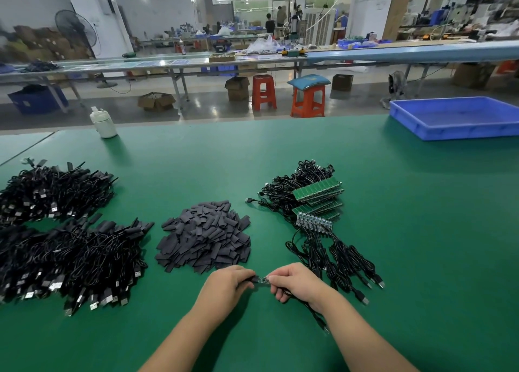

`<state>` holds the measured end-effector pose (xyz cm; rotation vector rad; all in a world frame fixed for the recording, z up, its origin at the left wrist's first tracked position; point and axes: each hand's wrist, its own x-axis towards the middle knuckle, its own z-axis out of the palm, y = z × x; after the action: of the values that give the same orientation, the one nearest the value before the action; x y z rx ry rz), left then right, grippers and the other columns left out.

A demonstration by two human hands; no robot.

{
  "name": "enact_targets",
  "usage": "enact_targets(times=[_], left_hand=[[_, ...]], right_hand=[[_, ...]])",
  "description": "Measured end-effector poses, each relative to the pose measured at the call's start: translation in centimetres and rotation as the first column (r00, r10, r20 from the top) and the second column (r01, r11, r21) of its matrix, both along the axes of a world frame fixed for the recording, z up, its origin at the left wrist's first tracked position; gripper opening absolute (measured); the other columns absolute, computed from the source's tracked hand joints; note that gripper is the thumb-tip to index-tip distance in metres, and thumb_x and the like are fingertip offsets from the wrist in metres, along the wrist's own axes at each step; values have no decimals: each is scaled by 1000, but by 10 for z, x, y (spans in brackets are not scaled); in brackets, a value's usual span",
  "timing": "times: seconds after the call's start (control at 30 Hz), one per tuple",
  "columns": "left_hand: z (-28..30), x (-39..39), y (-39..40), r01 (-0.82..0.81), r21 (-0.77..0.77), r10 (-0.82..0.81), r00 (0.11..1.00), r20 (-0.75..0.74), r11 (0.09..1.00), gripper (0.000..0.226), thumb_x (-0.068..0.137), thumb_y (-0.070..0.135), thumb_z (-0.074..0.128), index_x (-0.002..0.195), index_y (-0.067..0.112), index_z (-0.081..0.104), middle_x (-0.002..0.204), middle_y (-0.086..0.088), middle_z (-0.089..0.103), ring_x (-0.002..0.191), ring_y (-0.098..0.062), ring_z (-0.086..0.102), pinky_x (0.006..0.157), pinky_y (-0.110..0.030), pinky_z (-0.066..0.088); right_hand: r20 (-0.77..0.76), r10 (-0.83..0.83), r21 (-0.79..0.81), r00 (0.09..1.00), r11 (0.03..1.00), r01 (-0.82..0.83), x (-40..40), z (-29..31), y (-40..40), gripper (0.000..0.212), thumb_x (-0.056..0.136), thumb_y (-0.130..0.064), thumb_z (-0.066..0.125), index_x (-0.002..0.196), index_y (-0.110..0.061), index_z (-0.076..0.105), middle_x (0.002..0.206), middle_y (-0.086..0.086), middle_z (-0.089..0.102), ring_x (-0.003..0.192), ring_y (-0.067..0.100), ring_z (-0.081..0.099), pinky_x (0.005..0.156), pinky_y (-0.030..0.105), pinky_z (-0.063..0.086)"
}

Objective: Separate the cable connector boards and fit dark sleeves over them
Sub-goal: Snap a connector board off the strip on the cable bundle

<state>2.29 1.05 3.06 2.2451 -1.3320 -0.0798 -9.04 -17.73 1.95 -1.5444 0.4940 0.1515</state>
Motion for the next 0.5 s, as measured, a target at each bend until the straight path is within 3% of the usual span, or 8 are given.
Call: enact_targets(times=[0.17,0.5], left_hand=[[2,-3,-2,37,42,-40,996,74,998,19,95,25,59,112,23,69,104,9,68,94,-13,62,82,-28,48],[4,-14,-18,5,75,-5,1000,-7,997,22,97,26,56,112,22,71,104,4,69,96,-15,62,86,-25,45]], right_hand=[[7,2,-4,1000,1000,-2,0,1,1,15,95,-12,63,104,-5,72,76,6,70,64,15,61,61,25,53],[14,49,-7,999,999,-49,1,-1,-1,14,94,-13,64,98,-5,75,82,8,74,67,14,63,64,25,53]])
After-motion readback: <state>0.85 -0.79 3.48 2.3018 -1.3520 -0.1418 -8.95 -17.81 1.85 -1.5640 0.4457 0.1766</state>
